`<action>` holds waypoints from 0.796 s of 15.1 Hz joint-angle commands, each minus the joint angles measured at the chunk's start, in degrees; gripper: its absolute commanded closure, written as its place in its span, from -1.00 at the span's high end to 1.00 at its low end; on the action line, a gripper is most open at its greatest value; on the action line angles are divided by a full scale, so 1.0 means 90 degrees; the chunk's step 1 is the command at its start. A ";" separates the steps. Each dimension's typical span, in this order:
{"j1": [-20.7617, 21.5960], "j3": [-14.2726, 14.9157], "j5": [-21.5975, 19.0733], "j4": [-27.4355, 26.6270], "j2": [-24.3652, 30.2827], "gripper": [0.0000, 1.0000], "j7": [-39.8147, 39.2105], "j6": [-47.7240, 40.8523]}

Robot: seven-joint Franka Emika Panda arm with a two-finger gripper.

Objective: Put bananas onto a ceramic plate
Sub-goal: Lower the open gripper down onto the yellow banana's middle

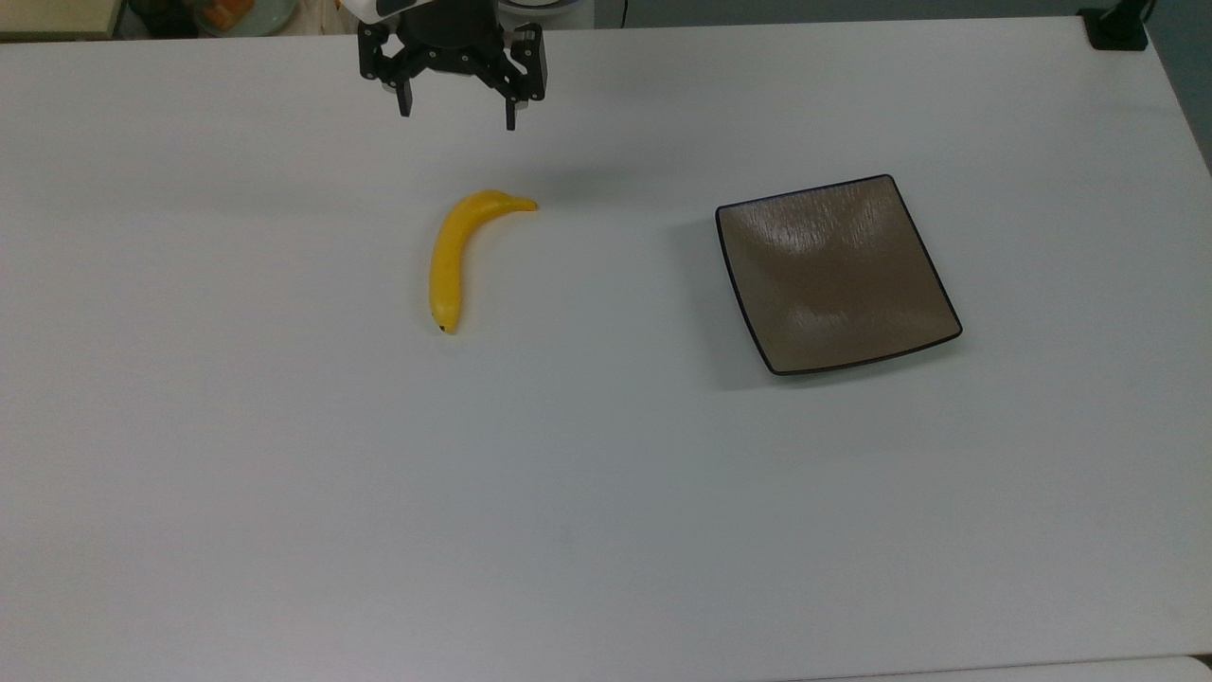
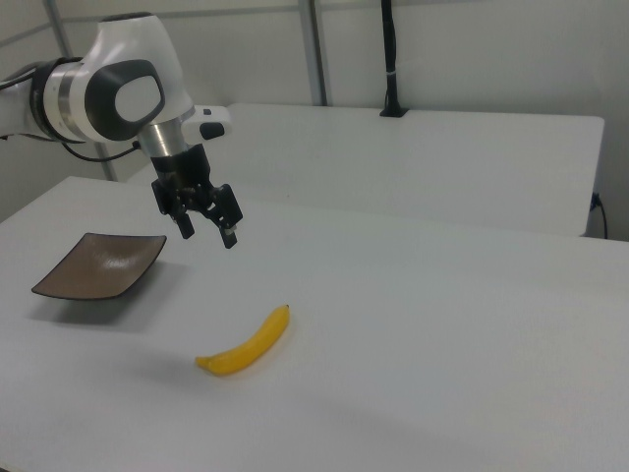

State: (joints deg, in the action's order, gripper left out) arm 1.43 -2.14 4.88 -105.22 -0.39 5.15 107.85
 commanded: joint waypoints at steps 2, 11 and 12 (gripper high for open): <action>0.0144 0.0081 -0.0074 -0.0126 0.0072 1.00 -0.0095 -0.0284; 0.0114 0.0081 -0.0044 -0.0174 0.0033 1.00 -0.0074 -0.0275; 0.0104 0.0081 -0.0044 -0.0194 0.0023 1.00 -0.0074 -0.0275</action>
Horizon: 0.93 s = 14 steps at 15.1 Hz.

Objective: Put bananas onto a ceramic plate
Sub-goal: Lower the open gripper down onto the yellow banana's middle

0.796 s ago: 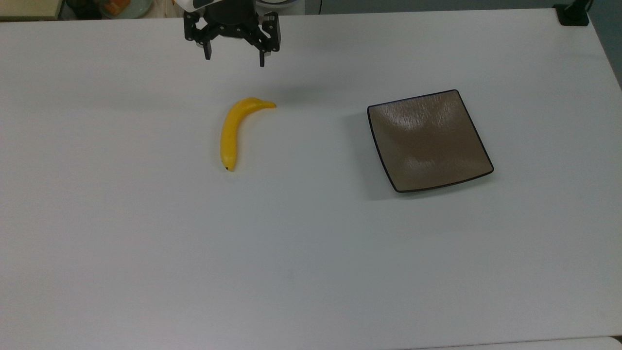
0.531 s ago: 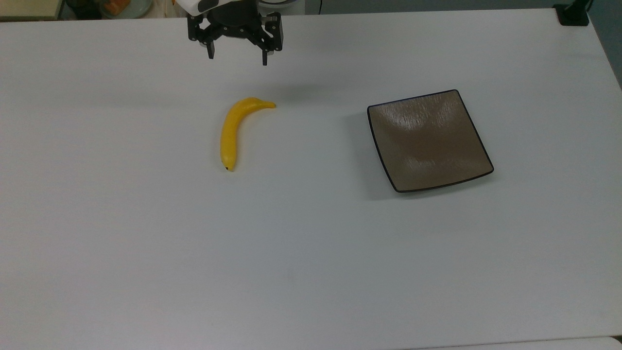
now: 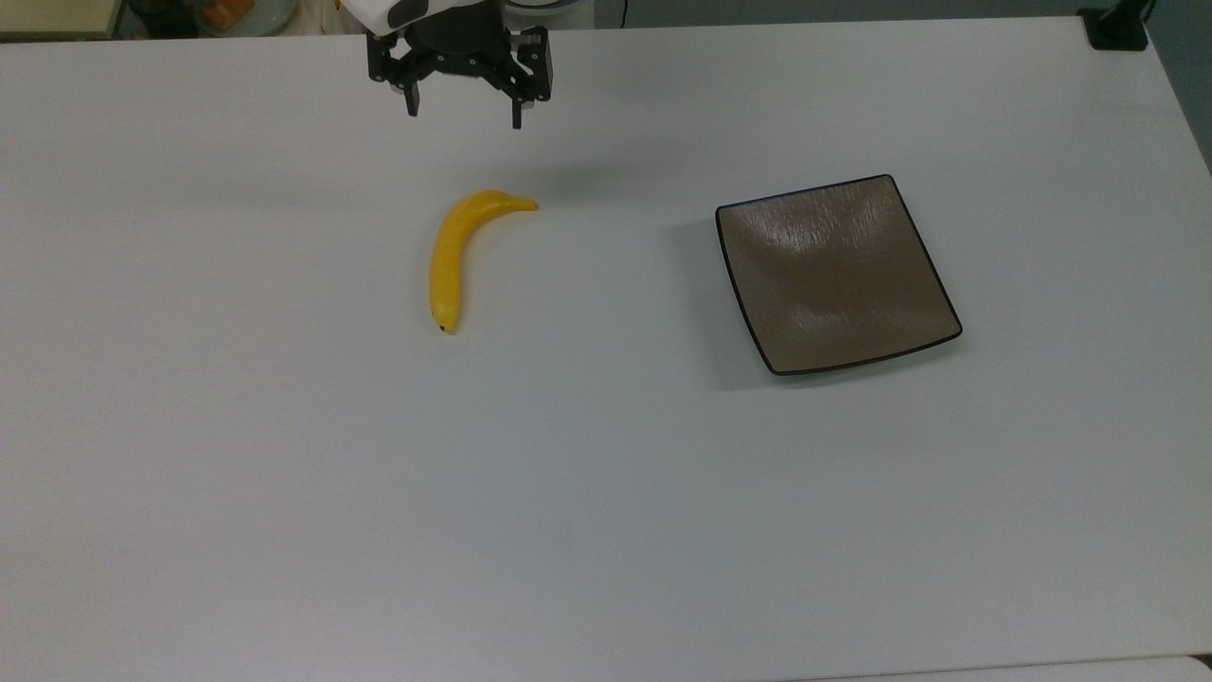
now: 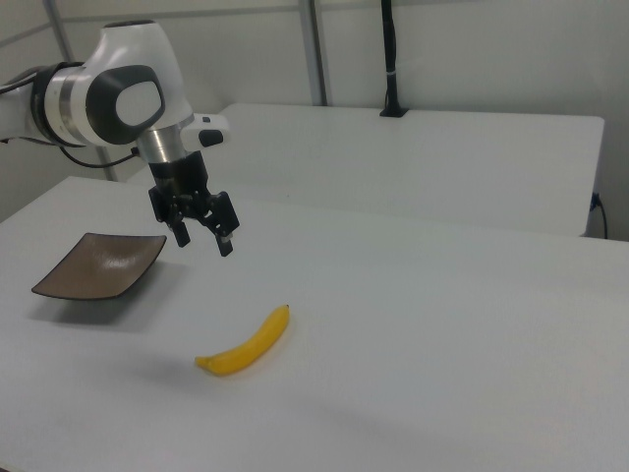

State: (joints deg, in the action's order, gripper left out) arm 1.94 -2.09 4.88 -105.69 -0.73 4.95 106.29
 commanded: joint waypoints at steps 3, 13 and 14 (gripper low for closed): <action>-0.0021 0.0076 -0.0045 -0.0258 0.0043 1.00 -0.0052 -0.0023; -0.0177 0.0066 -0.0093 -0.0737 -0.0562 1.00 -0.0042 0.0739; -0.0225 0.0066 -0.0113 -0.0747 -0.0592 1.00 -0.0042 0.0845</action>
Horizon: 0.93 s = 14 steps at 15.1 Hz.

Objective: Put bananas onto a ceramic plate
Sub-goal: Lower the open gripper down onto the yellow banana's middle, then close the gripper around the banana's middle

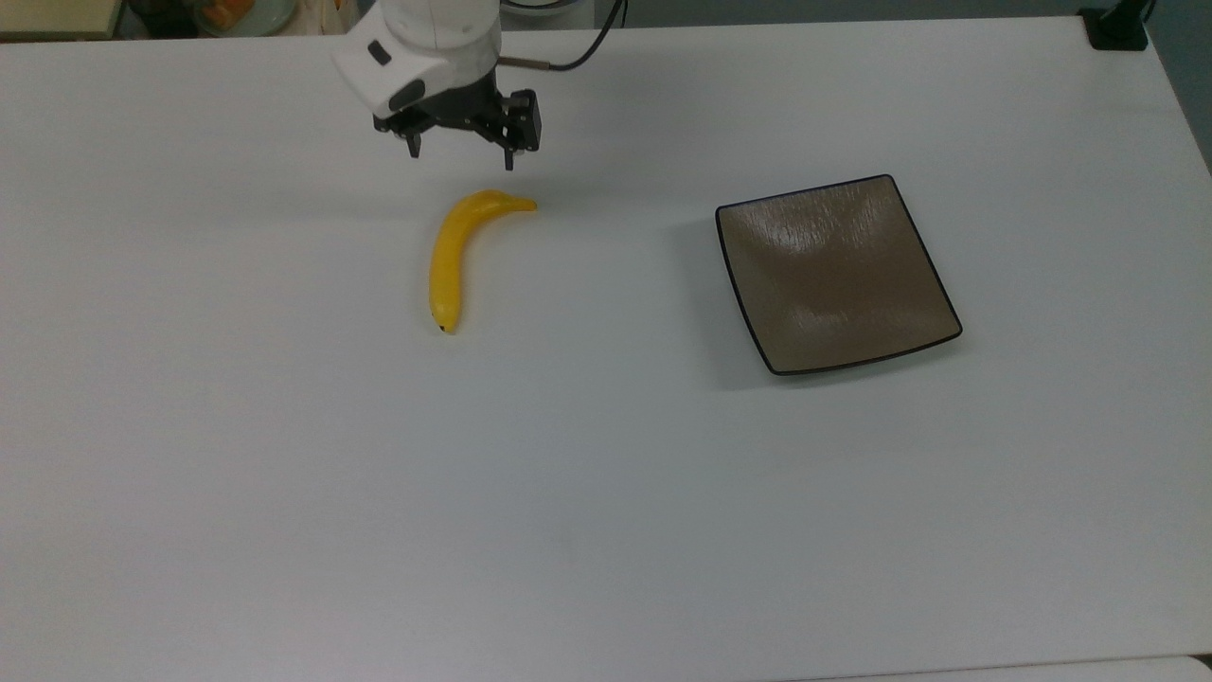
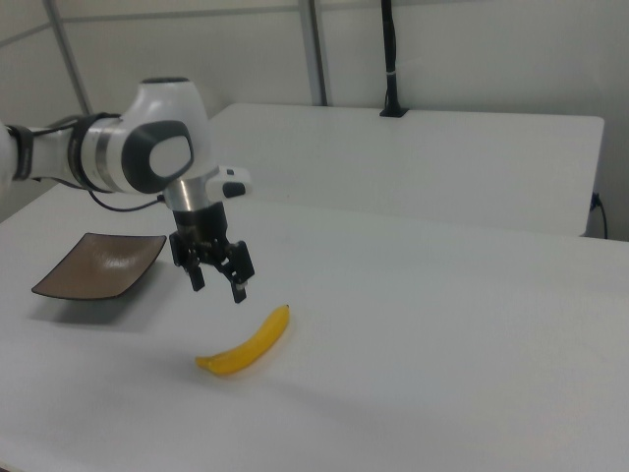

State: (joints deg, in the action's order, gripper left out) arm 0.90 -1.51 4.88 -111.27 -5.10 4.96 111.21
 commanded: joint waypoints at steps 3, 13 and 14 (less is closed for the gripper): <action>-0.0226 0.0001 -0.0414 -0.0107 -0.0379 1.00 -0.0043 0.0612; -0.0422 0.0001 -0.0581 -0.0175 -0.0986 1.00 0.0621 0.1316; -0.0432 0.0001 -0.0582 -0.0204 -0.1005 1.00 0.0621 0.1316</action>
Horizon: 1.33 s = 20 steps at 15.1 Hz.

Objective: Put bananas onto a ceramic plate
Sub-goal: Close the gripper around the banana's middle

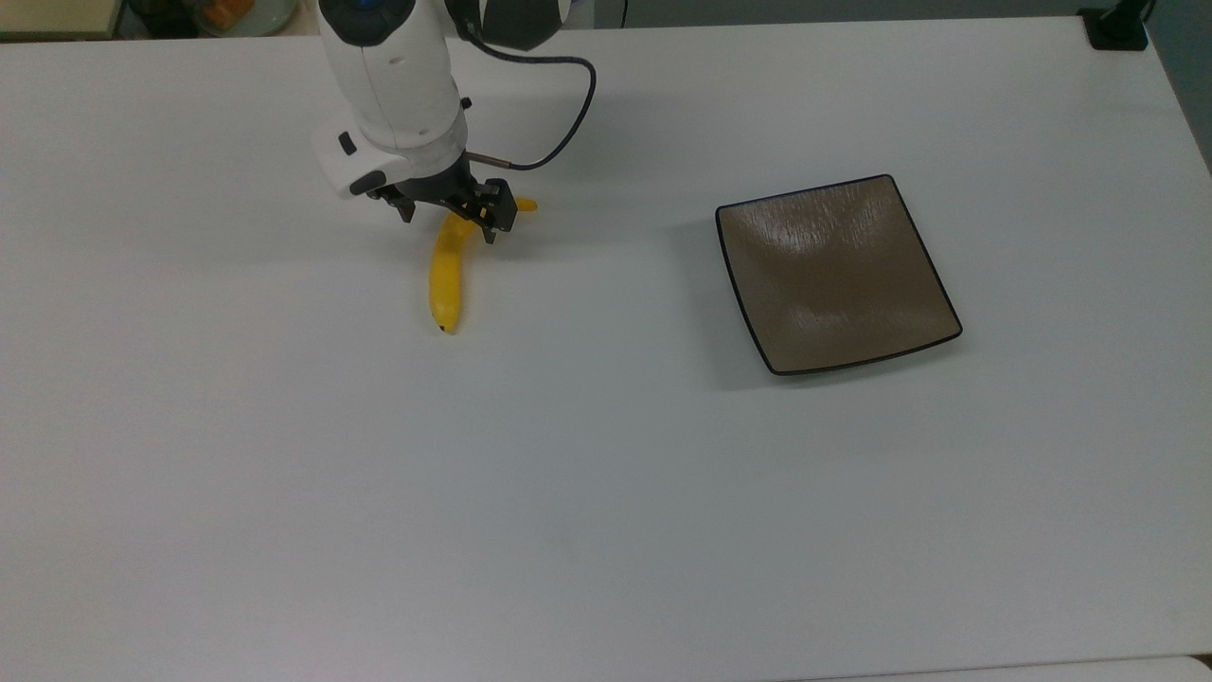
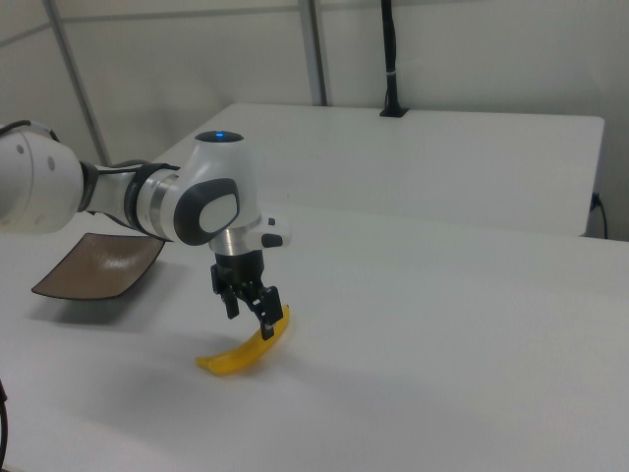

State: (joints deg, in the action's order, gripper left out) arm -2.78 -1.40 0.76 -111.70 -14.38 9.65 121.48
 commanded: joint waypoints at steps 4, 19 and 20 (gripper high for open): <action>-0.0131 -0.0010 -0.0124 -0.0226 -0.0208 1.00 0.0099 0.0174; -0.0131 -0.0010 -0.0241 -0.0138 -0.0287 -0.82 0.0129 0.0106; -0.0131 -0.0010 -0.0241 -0.0128 -0.0277 -0.82 0.0129 0.0096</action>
State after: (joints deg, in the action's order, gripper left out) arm -3.93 -1.46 -0.29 -112.52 -17.87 10.69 121.66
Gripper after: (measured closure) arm 0.700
